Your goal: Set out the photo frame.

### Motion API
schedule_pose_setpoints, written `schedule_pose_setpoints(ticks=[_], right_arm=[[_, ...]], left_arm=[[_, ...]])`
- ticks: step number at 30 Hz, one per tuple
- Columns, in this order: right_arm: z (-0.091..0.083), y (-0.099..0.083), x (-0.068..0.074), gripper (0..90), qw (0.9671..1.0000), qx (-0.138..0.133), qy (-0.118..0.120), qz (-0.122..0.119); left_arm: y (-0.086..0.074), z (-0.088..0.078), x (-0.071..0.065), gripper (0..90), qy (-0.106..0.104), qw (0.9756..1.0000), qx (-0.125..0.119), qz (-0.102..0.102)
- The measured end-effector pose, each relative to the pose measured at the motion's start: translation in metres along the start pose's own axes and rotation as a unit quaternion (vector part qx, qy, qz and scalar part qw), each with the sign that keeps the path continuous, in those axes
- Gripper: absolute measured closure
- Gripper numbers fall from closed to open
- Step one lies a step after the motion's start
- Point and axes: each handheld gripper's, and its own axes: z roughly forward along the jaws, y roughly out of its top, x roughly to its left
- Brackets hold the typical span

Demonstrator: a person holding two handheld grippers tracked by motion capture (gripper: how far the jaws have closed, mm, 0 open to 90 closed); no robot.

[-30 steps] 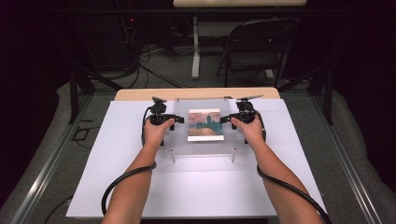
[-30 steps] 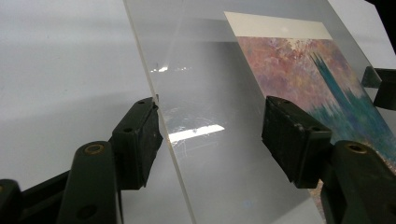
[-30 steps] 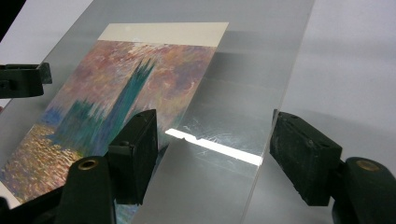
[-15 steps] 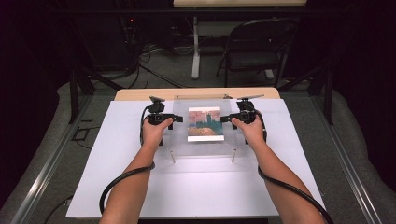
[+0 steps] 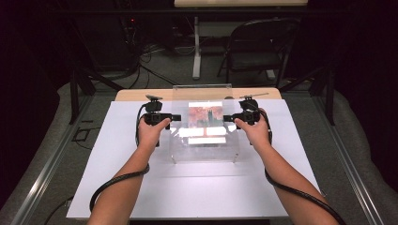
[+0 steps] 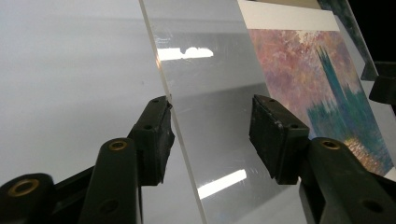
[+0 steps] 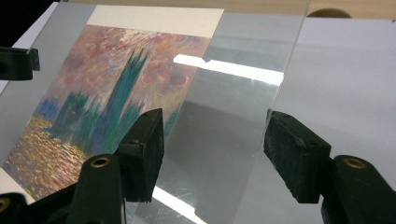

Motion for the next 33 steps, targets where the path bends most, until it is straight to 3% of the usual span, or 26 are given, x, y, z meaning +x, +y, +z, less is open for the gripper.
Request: schedule_pose_setpoints(ticks=[14,20,29,33], right_arm=[[-0.033,-0.001,0.02,43.9,0.9981,-0.016,-0.016,-0.057],[-0.044,-0.003,0.026,47.0,0.9973,-0.023,-0.02,-0.066],[-0.058,-0.008,0.036,48.9,0.9953,-0.031,-0.034,-0.085],[-0.066,-0.01,0.04,52.5,0.995,-0.032,-0.035,-0.087]], left_arm=[[-0.005,-0.032,-0.018,57.4,0.005,0.9992,-0.011,0.038],[-0.007,-0.042,-0.023,60.3,0.001,0.9988,-0.014,0.047],[-0.015,-0.054,-0.033,62.4,0.011,0.9983,-0.029,0.05],[-0.018,-0.06,-0.039,62.8,0.017,0.9973,-0.032,0.064]])
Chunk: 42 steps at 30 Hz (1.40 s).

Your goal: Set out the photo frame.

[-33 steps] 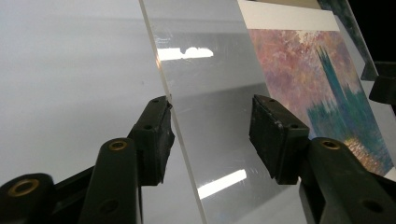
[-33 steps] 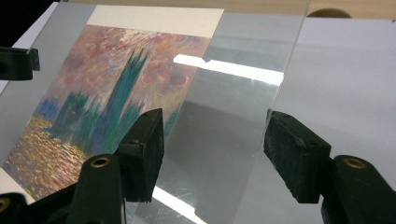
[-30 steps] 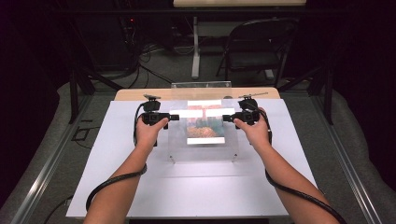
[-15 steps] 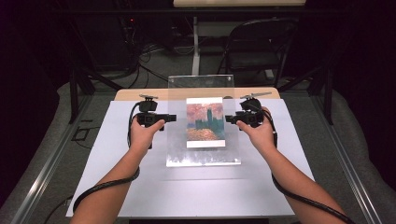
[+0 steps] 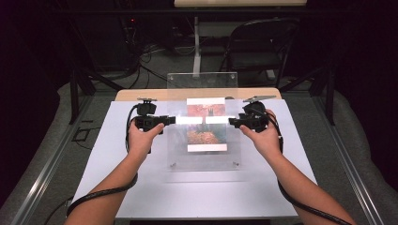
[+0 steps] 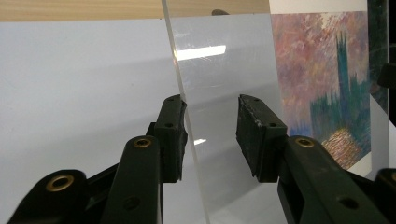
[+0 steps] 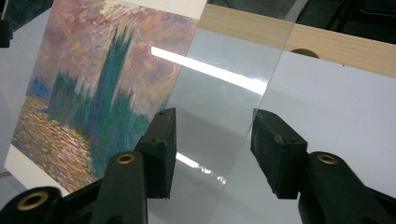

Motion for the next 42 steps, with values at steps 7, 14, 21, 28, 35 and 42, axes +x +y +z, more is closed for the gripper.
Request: schedule_pose_setpoints(ticks=[7,14,21,28,35,42], right_arm=[[-0.011,-0.004,0.005,55.0,0.9999,-0.01,-0.003,-0.007],[-0.024,-0.008,0.007,61.3,0.9998,-0.02,0.004,-0.004],[-0.036,-0.015,0.011,65.2,0.9993,-0.034,0.012,-0.006],[-0.048,-0.02,0.017,67.9,0.9991,-0.036,0.017,-0.012],[-0.058,-0.025,0.021,70.1,0.9989,-0.04,0.021,-0.015],[-0.067,-0.031,0.026,71.4,0.9985,-0.042,0.025,-0.024]], left_arm=[[-0.005,-0.01,-0.005,64.7,-0.001,0.9999,-0.007,0.01],[-0.012,-0.021,-0.011,67.3,-0.001,0.9996,-0.016,0.023],[-0.02,-0.032,-0.014,70.1,-0.011,0.999,-0.028,0.033],[-0.03,-0.043,-0.019,73.3,-0.018,0.9984,-0.038,0.037],[-0.037,-0.052,-0.025,74.0,-0.013,0.9976,-0.038,0.056],[-0.045,-0.06,-0.03,74.2,-0.018,0.9966,-0.043,0.068]])
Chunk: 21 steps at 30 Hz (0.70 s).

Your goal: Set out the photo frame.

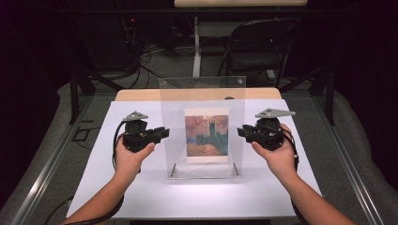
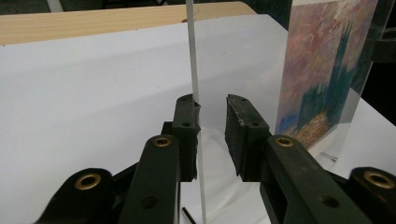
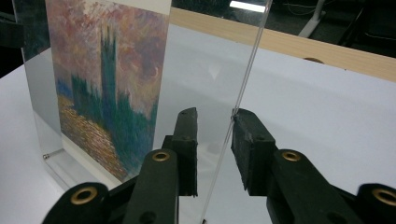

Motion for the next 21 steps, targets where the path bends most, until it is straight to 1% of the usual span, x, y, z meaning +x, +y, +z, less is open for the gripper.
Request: schedule_pose_setpoints(ticks=[1,4,11,12,13,17,20,21], right_arm=[[-0.001,-0.001,0.001,71.4,1.0,0.001,-0.001,-0.002],[-0.004,-0.003,0.004,71.3,1.0,-0.003,-0.002,-0.007],[-0.011,-0.007,0.008,71.4,0.9999,-0.005,0.004,-0.009],[-0.012,-0.008,0.008,71.4,0.9999,-0.006,0.004,-0.01],[-0.013,-0.008,0.009,71.4,0.9999,-0.005,0.005,-0.01],[-0.017,-0.011,0.011,71.4,0.9999,-0.005,0.009,-0.012],[-0.019,-0.014,0.013,71.2,0.9998,-0.008,0.012,-0.013],[-0.02,-0.015,0.014,71.1,0.9998,-0.009,0.012,-0.015]], left_arm=[[-0.001,-0.001,-0.001,74.2,0.001,1.0,0.001,0.006],[-0.003,-0.003,-0.004,74.1,0.004,0.9999,-0.002,0.012],[-0.009,-0.01,-0.007,74.2,-0.006,0.9999,-0.006,0.008],[-0.01,-0.011,-0.007,74.2,-0.006,0.9999,-0.005,0.011],[-0.011,-0.011,-0.008,74.2,-0.006,0.9999,-0.008,0.008],[-0.015,-0.015,-0.01,74.1,-0.011,0.9998,-0.009,0.013],[-0.019,-0.017,-0.012,73.9,-0.011,0.9997,-0.015,0.016],[-0.02,-0.018,-0.013,73.8,-0.011,0.9996,-0.014,0.02]])
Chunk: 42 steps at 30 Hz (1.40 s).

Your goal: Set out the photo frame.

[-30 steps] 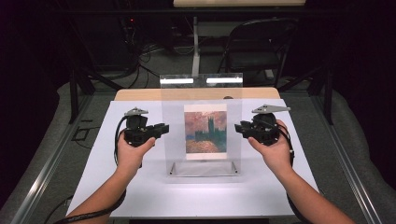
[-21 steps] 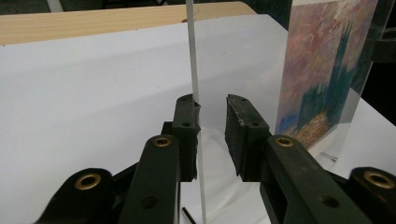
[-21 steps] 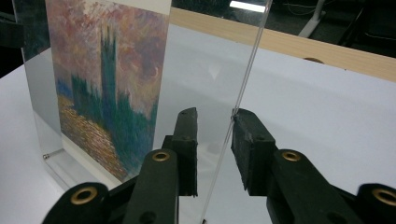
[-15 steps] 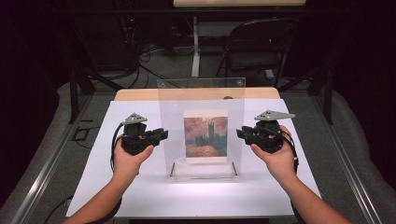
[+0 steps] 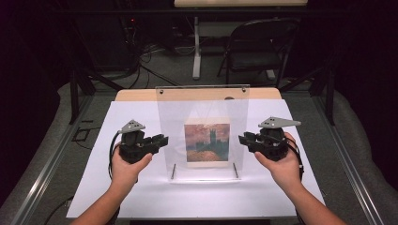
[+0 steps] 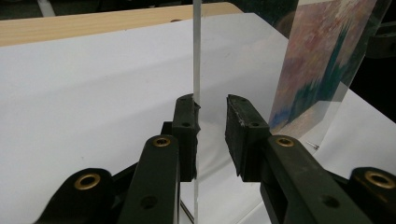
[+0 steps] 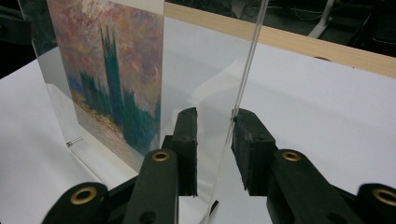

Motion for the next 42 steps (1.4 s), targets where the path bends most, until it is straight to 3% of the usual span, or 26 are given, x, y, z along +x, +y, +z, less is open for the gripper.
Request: schedule_pose_setpoints(ticks=[13,18,42], right_arm=[[-0.009,-0.011,0.009,69.8,0.9999,-0.012,0.008,-0.004],[-0.013,-0.014,0.01,69.6,0.9998,-0.011,0.017,-0.006],[-0.014,-0.02,0.008,63.3,0.9989,-0.023,0.041,0.002]], left_arm=[[-0.013,-0.008,-0.01,72.4,0.002,0.9996,-0.013,0.023],[-0.018,-0.01,-0.01,71.0,-0.01,0.9996,-0.018,0.021],[-0.021,-0.01,-0.013,65.0,-0.017,0.9992,-0.025,0.026]])
